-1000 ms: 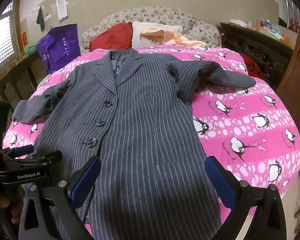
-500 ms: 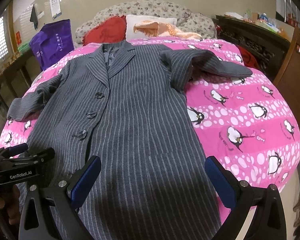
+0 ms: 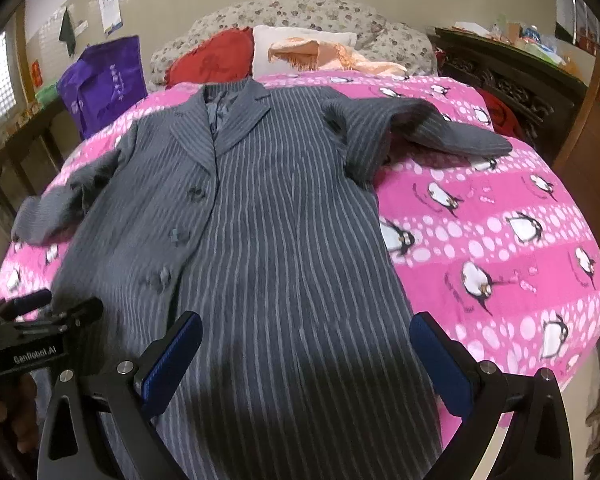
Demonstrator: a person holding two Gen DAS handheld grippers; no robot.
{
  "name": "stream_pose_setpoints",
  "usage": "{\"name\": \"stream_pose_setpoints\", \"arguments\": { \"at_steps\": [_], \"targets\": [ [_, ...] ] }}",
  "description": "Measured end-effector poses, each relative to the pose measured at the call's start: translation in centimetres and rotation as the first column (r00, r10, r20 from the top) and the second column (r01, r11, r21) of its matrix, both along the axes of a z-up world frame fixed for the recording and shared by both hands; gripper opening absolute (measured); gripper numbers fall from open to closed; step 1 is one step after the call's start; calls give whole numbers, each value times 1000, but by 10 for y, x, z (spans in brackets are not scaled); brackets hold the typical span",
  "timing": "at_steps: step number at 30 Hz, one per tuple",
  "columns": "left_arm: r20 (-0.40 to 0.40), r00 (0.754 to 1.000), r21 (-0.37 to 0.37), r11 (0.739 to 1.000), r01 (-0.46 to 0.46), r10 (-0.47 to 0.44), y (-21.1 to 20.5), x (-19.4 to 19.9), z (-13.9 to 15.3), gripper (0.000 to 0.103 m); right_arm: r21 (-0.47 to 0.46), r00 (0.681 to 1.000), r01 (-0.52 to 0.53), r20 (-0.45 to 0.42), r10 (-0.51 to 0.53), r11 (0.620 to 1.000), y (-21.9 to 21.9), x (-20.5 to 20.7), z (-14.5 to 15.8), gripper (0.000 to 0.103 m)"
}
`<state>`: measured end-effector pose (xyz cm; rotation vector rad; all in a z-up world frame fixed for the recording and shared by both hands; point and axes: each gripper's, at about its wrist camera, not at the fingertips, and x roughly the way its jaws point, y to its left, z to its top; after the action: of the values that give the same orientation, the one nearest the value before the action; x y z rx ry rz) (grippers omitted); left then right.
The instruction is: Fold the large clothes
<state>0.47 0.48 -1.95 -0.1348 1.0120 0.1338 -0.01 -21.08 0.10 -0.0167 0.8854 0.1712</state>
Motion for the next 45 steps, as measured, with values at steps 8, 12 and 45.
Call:
{"name": "stream_pose_setpoints", "arguments": {
  "at_steps": [8,12,45],
  "targets": [
    [105,994,85,996,-34,25,21,62,26,103,0,999,-25,32,25,1000,26,65,7,103],
    [97,995,84,996,-38,30,30,95,4,103,-20,998,-57,22,58,998,43,105,-8,103],
    [84,996,-27,1000,12,-10,56,76,-49,103,72,990,-130,-42,133,989,27,128,-76,103]
  ]
}}
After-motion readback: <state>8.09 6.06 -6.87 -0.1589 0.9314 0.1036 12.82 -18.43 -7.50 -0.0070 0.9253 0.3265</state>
